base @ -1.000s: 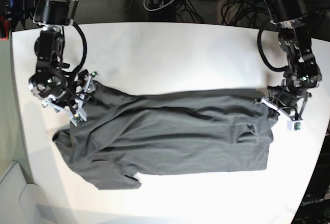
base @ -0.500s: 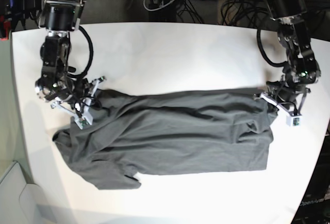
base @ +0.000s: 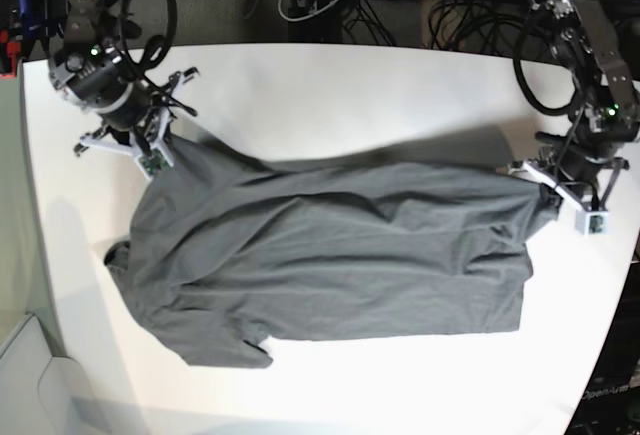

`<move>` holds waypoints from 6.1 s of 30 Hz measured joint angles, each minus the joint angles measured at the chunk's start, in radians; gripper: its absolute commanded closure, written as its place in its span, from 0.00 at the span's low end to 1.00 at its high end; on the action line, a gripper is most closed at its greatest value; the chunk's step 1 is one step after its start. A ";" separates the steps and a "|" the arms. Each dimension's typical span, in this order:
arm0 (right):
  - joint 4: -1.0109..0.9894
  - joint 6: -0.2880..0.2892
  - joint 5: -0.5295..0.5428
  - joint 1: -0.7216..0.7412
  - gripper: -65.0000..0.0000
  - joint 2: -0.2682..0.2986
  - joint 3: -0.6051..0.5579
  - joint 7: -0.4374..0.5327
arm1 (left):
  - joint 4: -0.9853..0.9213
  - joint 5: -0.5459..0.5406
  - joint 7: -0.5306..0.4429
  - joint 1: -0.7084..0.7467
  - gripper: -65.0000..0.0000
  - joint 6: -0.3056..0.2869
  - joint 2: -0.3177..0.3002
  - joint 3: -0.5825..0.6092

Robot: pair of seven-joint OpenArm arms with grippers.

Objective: Layout the t-shirt on the table in an organized manner, then fold the t-shirt properly
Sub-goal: 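Pull the shirt edge away from the hem with both grippers and release, then grasp the shirt shoulder with the right gripper and side with the left, then drag the grasped shirt parts apart with both grippers to smooth it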

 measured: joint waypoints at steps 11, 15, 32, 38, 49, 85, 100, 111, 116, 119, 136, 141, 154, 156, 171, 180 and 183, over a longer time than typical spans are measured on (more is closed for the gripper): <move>0.000 -0.001 -0.011 -0.129 1.00 0.012 -0.083 0.013 | 0.077 0.022 0.134 0.111 0.99 -0.113 -0.035 -0.103; 0.000 0.000 -0.007 -0.157 1.00 0.017 -0.113 0.011 | 0.027 0.019 0.124 0.116 0.99 -0.146 -0.062 -0.098; 0.000 -0.003 -0.006 -0.235 0.53 0.172 -0.291 0.013 | -0.040 0.014 0.130 0.163 0.46 -0.158 -0.121 -0.096; 0.000 0.003 0.009 -0.234 0.52 0.218 -0.170 0.013 | -0.040 0.014 0.132 0.200 0.48 -0.160 -0.158 -0.100; -0.075 -0.003 -0.013 0.049 0.52 0.139 0.132 0.009 | -0.090 0.019 0.125 -0.129 0.48 -0.159 0.084 -0.095; -0.776 -0.004 0.000 0.599 0.73 -0.005 0.135 -0.172 | -0.460 0.228 -0.085 -0.183 0.48 -0.146 0.106 0.013; -0.060 -0.007 0.013 0.338 1.00 -0.061 0.133 -0.439 | -0.462 0.227 -0.085 -0.185 0.48 -0.150 0.106 0.014; -0.049 -0.007 0.010 0.065 1.00 -0.108 0.127 -0.459 | -0.466 0.232 -0.116 -0.183 0.48 -0.149 0.103 0.020; -0.048 -0.007 0.004 0.002 0.97 -0.098 0.062 -0.454 | -0.467 0.235 -0.115 -0.183 0.48 -0.149 0.104 0.020; -0.048 -0.007 0.008 -0.024 0.81 -0.098 0.060 -0.452 | -0.467 0.235 -0.116 -0.183 0.48 -0.150 0.103 0.020; -0.037 -0.008 0.005 0.146 0.49 0.069 0.280 -0.459 | -0.293 0.231 -0.035 -0.151 0.47 -0.157 0.107 0.014; -0.041 -0.008 -0.002 0.321 0.73 0.044 0.044 -0.454 | -0.168 0.229 0.024 -0.135 0.47 -0.153 0.090 0.014; -0.578 -0.004 -0.016 0.471 1.00 0.020 -0.176 -0.309 | -0.440 0.238 -0.113 -0.145 0.47 -0.152 0.079 -0.052; -0.658 -0.004 -0.013 0.523 1.00 0.029 -0.176 -0.248 | -0.494 0.232 -0.142 -0.183 0.47 -0.149 0.077 -0.052; -1.402 0.005 0.024 0.933 1.00 0.103 -0.177 0.293 | -0.824 0.246 -0.236 -0.463 0.48 -0.138 0.072 -0.014; -1.435 0.000 -0.014 1.001 1.00 0.145 -0.166 0.406 | -0.863 0.237 -0.320 -0.583 0.48 -0.141 0.072 0.046; -1.358 -0.004 -0.013 1.026 1.00 0.159 -0.074 0.371 | -0.755 0.232 -0.265 -0.569 0.48 -0.142 0.064 0.039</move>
